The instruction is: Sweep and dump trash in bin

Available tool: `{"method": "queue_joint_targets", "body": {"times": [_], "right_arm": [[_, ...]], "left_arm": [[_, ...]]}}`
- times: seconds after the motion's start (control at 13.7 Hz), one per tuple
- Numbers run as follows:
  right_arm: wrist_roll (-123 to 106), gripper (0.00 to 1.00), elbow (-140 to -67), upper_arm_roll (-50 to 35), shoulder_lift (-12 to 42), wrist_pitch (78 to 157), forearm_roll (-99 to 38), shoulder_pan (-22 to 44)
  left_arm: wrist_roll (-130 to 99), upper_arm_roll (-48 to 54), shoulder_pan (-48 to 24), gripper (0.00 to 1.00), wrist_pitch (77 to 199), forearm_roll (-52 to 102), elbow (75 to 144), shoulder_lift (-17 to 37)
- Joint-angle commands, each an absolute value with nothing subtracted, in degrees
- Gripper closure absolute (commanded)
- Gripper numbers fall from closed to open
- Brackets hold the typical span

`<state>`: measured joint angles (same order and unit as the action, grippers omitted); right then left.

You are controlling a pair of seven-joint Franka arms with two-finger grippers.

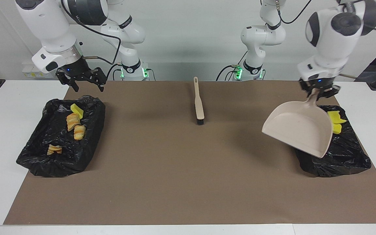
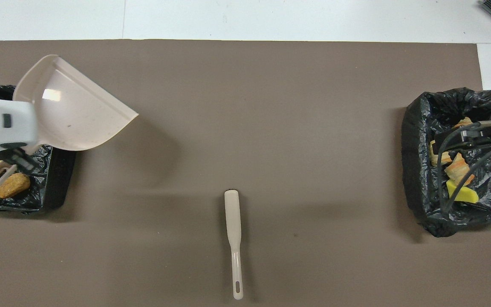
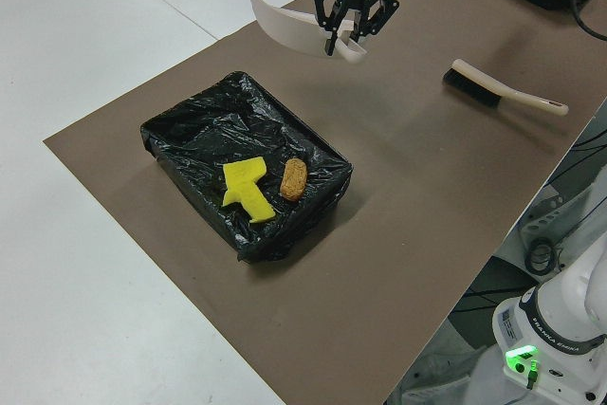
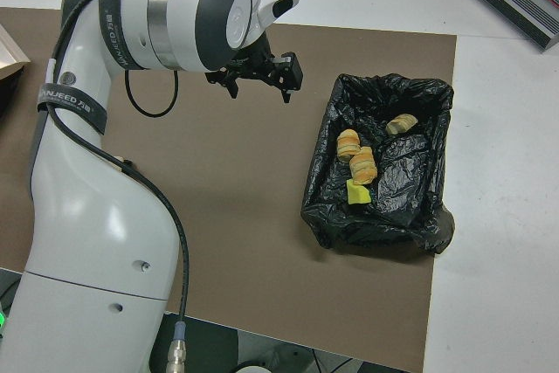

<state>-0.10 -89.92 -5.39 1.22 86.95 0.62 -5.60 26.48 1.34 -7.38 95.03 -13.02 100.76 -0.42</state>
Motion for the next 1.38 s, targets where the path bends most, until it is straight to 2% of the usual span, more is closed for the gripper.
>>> {"method": "queue_joint_targets", "body": {"times": [0.0,0.22,0.44,0.73,0.95,1.09,1.31], "right_arm": [[0.53,0.00,-90.97,-5.54,0.44,88.24,-0.35,-5.89],[0.53,0.00,-90.97,-5.54,0.44,88.24,-0.35,-5.89],[0.53,0.00,-90.97,-5.54,0.44,88.24,-0.44,-5.98],[0.53,0.00,-90.97,-5.54,0.44,88.15,-0.35,-5.98],[0.53,0.00,-90.97,-5.54,0.44,88.24,-0.35,-5.89],[0.53,0.00,-90.97,-5.54,0.44,88.24,-0.35,-5.89],[0.53,0.00,-90.97,-5.54,0.44,88.15,-0.35,-5.89]], "left_arm": [[13.67,0.35,-13.33,1.00,99.21,-7.93,100.90,1.92],[-2.32,0.35,-19.75,1.00,104.14,-2.75,100.72,4.83],[-19.19,0.26,-26.18,1.00,108.08,-1.41,95.30,14.47],[-33.55,0.35,-31.72,1.00,113.28,1.49,90.89,21.78],[-36.47,0.26,-34.35,1.00,115.31,3.77,90.70,22.85],[-38.74,0.18,-36.29,1.00,115.31,3.26,89.40,26.61],[-39.02,0.35,-36.56,1.00,115.92,3.87,89.30,27.16]]}}
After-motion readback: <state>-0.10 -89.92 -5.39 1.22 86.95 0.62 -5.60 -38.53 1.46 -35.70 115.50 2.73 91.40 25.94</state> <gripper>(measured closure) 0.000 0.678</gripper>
